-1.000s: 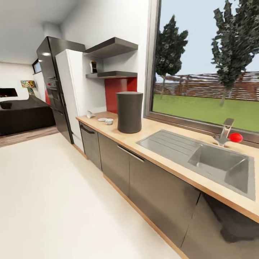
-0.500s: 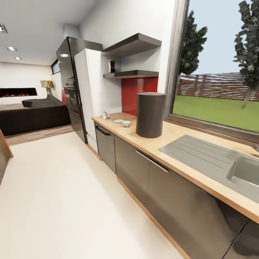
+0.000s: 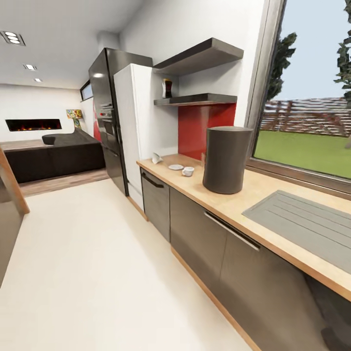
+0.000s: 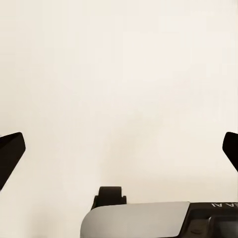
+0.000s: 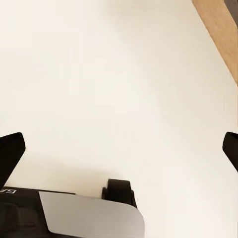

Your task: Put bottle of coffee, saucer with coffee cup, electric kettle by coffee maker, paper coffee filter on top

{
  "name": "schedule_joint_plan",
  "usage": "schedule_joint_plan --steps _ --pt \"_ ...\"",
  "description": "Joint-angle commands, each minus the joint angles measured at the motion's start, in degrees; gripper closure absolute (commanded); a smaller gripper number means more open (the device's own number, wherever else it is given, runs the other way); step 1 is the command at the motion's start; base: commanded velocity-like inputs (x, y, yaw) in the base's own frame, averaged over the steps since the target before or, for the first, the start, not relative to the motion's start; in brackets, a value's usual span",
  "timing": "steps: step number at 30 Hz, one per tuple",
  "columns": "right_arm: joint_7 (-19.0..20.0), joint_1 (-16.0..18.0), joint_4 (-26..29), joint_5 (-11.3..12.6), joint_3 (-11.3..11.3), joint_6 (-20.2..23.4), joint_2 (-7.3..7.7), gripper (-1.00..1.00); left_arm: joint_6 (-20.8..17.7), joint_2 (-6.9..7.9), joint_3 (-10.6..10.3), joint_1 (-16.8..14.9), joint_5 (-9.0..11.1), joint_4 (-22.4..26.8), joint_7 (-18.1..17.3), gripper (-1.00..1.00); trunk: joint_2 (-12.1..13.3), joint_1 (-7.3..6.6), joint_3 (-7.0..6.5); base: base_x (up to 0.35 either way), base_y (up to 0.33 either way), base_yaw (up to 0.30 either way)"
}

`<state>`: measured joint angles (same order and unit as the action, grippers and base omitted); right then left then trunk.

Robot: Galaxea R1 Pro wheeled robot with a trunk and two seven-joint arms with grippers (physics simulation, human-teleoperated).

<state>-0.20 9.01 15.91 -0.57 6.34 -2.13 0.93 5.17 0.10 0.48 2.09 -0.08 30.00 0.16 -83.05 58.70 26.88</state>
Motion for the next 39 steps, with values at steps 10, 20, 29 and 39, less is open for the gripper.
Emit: schedule_joint_plan --steps 10,20,29,39 --pt "-0.03 0.04 -0.45 -0.04 0.26 -0.16 0.02 -1.00 0.10 -0.01 0.05 0.02 -0.01 0.05 0.02 -1.00 -0.02 0.03 0.05 0.266 0.210 0.001" --pt "0.01 0.04 -0.53 -0.04 0.26 -0.16 0.04 -1.00 0.10 -0.01 0.05 0.02 -0.01 0.05 0.02 -1.00 -0.02 0.03 0.05 0.266 0.210 0.000" --pt "0.00 0.04 -0.53 -0.04 0.26 -0.16 0.04 -1.00 0.10 -0.01 0.05 0.02 -0.01 0.05 0.02 -1.00 -0.02 0.03 0.05 0.278 0.188 0.000" --pt "0.01 0.04 -0.60 -0.04 0.26 -0.16 0.04 -1.00 0.10 -0.01 0.05 0.02 -0.01 0.05 0.02 -1.00 -0.02 0.03 0.05 0.313 0.114 0.000"
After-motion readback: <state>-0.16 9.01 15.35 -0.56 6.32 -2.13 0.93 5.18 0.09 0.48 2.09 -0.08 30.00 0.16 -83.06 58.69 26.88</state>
